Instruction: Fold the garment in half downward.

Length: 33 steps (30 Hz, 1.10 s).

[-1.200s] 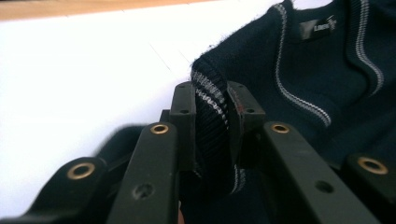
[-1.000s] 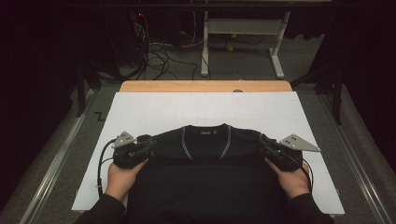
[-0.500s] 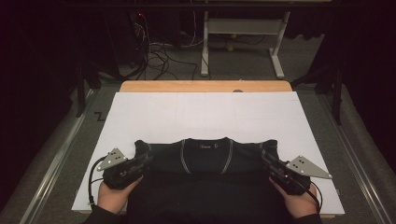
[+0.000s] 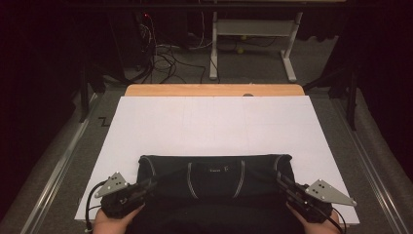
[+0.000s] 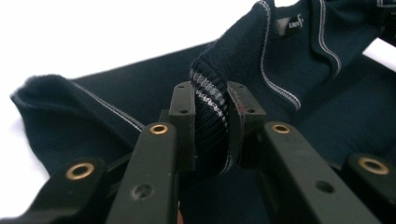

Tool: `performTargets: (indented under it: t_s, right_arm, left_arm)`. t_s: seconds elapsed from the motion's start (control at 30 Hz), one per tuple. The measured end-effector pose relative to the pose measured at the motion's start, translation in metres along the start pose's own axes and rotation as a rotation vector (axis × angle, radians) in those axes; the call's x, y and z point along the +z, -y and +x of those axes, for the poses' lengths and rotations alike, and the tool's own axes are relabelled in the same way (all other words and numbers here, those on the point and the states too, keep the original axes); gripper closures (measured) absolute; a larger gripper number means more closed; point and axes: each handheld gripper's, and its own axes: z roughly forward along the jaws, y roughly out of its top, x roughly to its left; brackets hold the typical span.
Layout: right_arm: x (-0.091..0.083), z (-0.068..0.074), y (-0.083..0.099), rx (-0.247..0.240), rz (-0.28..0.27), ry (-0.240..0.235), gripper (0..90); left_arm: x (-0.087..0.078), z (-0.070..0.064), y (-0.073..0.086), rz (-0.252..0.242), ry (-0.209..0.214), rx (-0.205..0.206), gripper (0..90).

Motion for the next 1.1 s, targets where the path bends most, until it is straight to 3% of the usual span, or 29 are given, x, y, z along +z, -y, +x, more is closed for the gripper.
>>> performTargets:
  t_s: [0.17,0.4,0.7,0.83,0.93,1.1]
  right_arm:
    - [-0.011,0.006,0.005,0.015,0.013,-0.006,78.9]
    - [-0.021,0.011,0.009,0.023,0.032,-0.011,78.8]
    - [-0.005,0.009,0.019,0.027,0.172,-0.012,77.7]
    - [0.003,0.008,0.024,0.030,0.235,-0.009,75.0]
    - [0.007,0.006,0.026,0.037,0.255,-0.014,69.0]
    - [0.003,0.004,0.024,0.053,0.188,-0.019,52.8]
  left_arm:
    - [-0.011,-0.010,0.008,0.003,0.007,-0.002,70.5]
    - [-0.012,-0.011,0.016,0.035,0.019,-0.020,70.4]
    - [0.009,0.004,0.024,0.166,-0.023,-0.054,67.9]
    - [0.019,0.011,0.025,0.233,-0.032,-0.056,58.9]
    - [0.019,0.016,0.025,0.219,-0.031,-0.069,49.1]
    - [0.010,0.018,0.023,0.154,-0.060,-0.061,36.0]
